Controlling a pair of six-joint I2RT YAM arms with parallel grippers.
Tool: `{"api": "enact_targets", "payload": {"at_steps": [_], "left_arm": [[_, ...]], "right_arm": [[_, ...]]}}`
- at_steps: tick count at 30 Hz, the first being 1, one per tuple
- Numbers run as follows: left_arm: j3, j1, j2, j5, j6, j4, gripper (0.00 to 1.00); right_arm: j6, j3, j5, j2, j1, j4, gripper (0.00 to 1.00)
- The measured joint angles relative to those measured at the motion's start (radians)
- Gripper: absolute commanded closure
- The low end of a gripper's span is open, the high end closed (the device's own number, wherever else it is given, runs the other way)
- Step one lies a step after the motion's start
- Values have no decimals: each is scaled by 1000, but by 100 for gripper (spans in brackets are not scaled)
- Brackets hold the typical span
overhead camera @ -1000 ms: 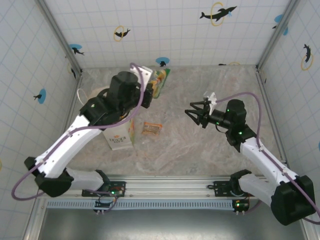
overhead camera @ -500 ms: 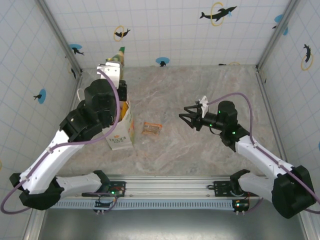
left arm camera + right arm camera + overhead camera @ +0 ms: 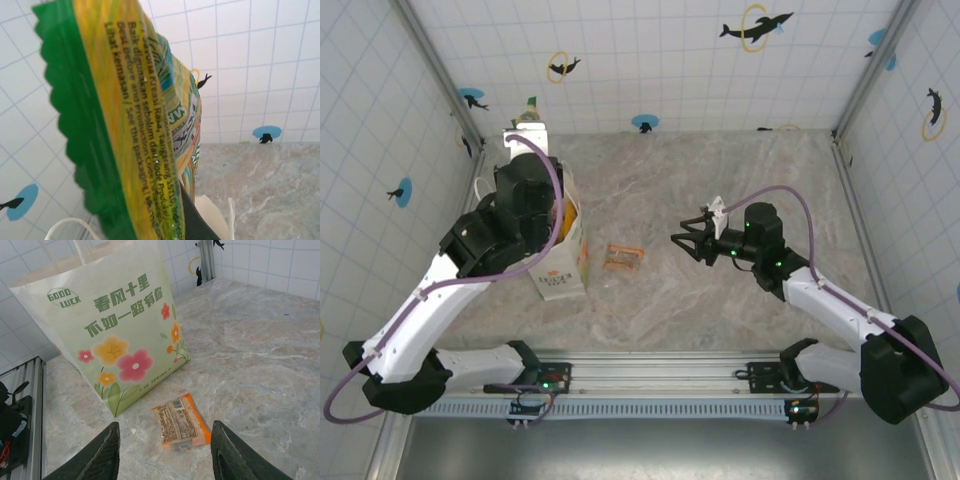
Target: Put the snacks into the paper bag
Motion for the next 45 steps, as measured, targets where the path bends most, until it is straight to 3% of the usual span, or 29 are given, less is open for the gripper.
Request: {"api": "enact_targets", "payload": {"at_steps": [11,16,32,45], "left_arm": [[123,0,68,161,-406,-452,100],[124,0,107,202,-505,-566,100],[20,136,79,226,-595,-621,100],[8,188,90,233,-599,-625,90]], "right_arm": [[-13,0,0,14,13,0,50],[-17,0,-2,18,18,-1,51],[-27,0,-2,18,31,-10,51],[-35,0,21,18,32,-24,51]]}}
